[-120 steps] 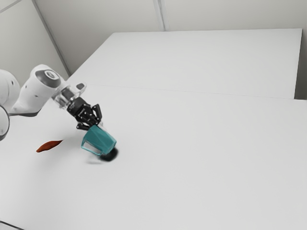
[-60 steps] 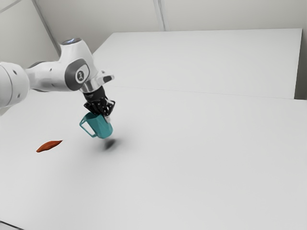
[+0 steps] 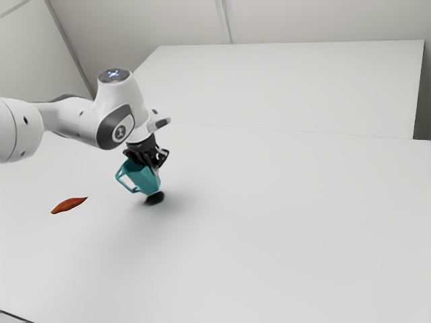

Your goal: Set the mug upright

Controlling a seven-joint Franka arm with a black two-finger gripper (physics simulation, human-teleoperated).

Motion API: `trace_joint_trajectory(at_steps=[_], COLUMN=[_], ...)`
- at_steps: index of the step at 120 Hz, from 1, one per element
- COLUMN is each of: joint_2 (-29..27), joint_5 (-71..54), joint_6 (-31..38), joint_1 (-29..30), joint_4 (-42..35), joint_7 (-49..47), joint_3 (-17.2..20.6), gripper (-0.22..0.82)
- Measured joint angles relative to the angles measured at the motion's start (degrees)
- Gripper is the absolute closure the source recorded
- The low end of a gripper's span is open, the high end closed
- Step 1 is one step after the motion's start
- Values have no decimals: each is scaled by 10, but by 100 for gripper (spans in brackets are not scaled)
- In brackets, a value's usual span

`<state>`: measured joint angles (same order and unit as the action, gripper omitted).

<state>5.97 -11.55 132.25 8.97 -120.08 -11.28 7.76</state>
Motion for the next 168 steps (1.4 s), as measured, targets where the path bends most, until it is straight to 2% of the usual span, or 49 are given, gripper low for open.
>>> trace_joint_trajectory(at_steps=[76, 98, 114, 139, 168], joint_2=[43, 36, 15, -34, -48], joint_5=[6, 7, 7, 9, 12], joint_6=[21, 19, 13, -7, -129], joint_1=[2, 2, 2, 4, -21], joint_4=[-1, 1, 1, 14, 122], joint_7=[-85, -88, -89, -90, -73], joint_3=[7, 8, 8, 15, 21], gripper=[77, 38, 20, 8, 2])
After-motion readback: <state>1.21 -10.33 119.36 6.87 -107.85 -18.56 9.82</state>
